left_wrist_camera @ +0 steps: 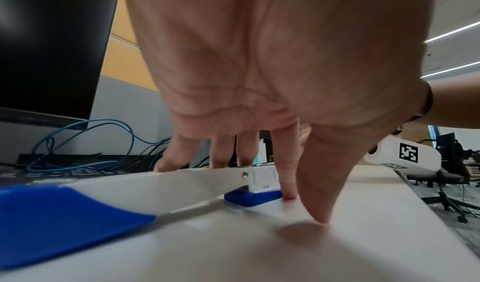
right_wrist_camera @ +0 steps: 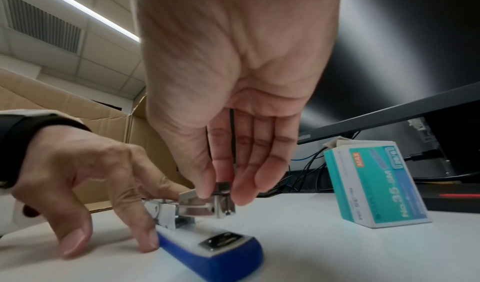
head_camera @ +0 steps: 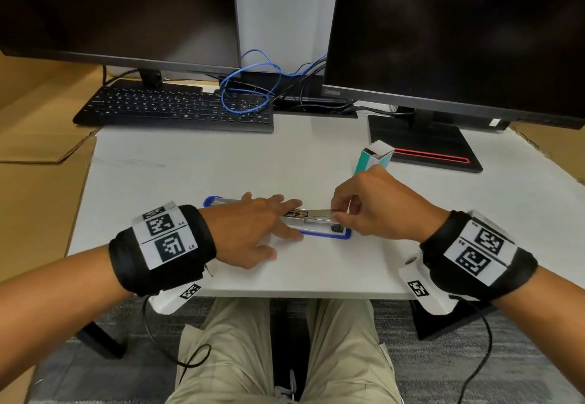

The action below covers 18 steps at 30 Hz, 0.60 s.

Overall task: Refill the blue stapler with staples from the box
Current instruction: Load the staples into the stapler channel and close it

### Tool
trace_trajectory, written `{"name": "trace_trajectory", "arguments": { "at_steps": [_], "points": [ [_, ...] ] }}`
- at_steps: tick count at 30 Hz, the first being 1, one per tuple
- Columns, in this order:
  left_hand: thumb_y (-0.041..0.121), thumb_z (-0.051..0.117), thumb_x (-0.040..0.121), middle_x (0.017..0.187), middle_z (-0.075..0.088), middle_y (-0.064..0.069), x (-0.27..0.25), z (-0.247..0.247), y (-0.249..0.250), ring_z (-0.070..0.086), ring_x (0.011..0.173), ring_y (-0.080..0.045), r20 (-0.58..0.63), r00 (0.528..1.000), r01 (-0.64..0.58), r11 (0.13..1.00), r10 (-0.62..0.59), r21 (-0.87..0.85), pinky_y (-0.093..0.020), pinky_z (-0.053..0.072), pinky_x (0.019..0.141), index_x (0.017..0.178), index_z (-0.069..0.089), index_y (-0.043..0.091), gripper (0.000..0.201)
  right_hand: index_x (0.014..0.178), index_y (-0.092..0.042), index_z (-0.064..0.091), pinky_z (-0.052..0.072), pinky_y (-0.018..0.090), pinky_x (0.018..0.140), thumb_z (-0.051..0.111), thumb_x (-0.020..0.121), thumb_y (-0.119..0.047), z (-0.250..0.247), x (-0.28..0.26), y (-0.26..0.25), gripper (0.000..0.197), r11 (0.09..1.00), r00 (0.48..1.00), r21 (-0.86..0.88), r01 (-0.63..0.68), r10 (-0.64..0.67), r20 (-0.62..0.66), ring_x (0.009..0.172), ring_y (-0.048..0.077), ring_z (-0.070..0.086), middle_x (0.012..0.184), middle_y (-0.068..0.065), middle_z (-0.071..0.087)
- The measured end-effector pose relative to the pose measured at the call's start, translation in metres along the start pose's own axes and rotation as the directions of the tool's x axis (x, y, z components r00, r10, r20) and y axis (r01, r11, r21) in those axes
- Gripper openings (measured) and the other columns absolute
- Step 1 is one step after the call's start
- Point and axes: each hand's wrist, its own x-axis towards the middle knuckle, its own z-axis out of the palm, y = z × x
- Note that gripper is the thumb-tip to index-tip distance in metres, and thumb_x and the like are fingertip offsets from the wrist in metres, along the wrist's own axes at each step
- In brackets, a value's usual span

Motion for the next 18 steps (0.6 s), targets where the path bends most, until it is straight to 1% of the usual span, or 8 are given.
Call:
{"name": "trace_trajectory", "arguments": {
  "at_steps": [2, 4, 10, 13, 18],
  "points": [
    [0.034, 0.049, 0.093, 0.164, -0.007, 0.008, -0.0009, -0.0007, 0.0016, -0.003, 0.152, -0.017, -0.006, 1.0, 0.006, 1.0, -0.006, -0.013, -0.058, 0.011, 0.119, 0.145, 0.03, 0.046, 0.057, 0.09, -0.021, 0.078, 0.06, 0.033, 0.076, 0.068, 0.088, -0.033, 0.0016, 0.0035, -0.0011, 0.016, 1.0, 1.0, -0.011, -0.01, 0.01, 0.007, 0.079, 0.008, 0.064, 0.085, -0.008, 0.074],
    [0.033, 0.049, 0.093, 0.164, -0.007, 0.008, -0.0019, -0.0009, 0.0031, -0.003, 0.152, -0.017, -0.011, 1.0, 0.008, 1.0, -0.008, -0.011, -0.058, 0.009, 0.119, 0.145, 0.03, 0.045, 0.057, 0.092, -0.021, 0.078, 0.06, 0.033, 0.077, 0.068, 0.087, -0.033, 0.0009, 0.0063, -0.0018, 0.016, 1.0, 1.0, -0.017, -0.022, 0.022, 0.019, 0.077, 0.008, 0.063, 0.084, -0.007, 0.075],
    [0.032, 0.05, 0.092, 0.164, -0.006, 0.007, -0.0025, -0.0008, 0.005, -0.001, 0.152, -0.018, -0.024, 1.0, 0.013, 1.0, -0.014, -0.026, -0.059, 0.009, 0.119, 0.146, 0.03, 0.044, 0.059, 0.091, -0.019, 0.079, 0.061, 0.029, 0.074, 0.068, 0.087, -0.032, 0.0009, 0.0086, -0.0044, 0.017, 0.998, 0.998, -0.011, -0.057, 0.057, 0.036, 0.074, 0.008, 0.065, 0.081, -0.006, 0.075],
    [0.032, 0.05, 0.091, 0.164, -0.005, 0.007, -0.0026, -0.0009, 0.0058, 0.0, 0.152, -0.017, -0.023, 1.0, 0.017, 1.0, -0.018, -0.019, -0.059, 0.01, 0.119, 0.145, 0.031, 0.044, 0.058, 0.091, -0.018, 0.079, 0.062, 0.028, 0.072, 0.069, 0.087, -0.031, -0.0003, 0.0092, -0.0062, 0.017, 0.998, 0.998, -0.003, -0.058, 0.058, 0.038, 0.072, 0.008, 0.067, 0.081, -0.005, 0.075],
    [0.031, 0.049, 0.092, 0.164, -0.006, 0.008, -0.0038, -0.0019, 0.008, -0.002, 0.152, -0.016, -0.02, 0.999, 0.028, 0.999, -0.029, -0.025, -0.058, 0.008, 0.119, 0.145, 0.031, 0.044, 0.058, 0.09, -0.015, 0.078, 0.062, 0.029, 0.072, 0.07, 0.087, -0.029, -0.0009, 0.0079, -0.008, 0.016, 0.998, 0.997, 0.006, -0.068, 0.067, 0.036, 0.071, 0.008, 0.068, 0.08, -0.004, 0.075]
  ]
}}
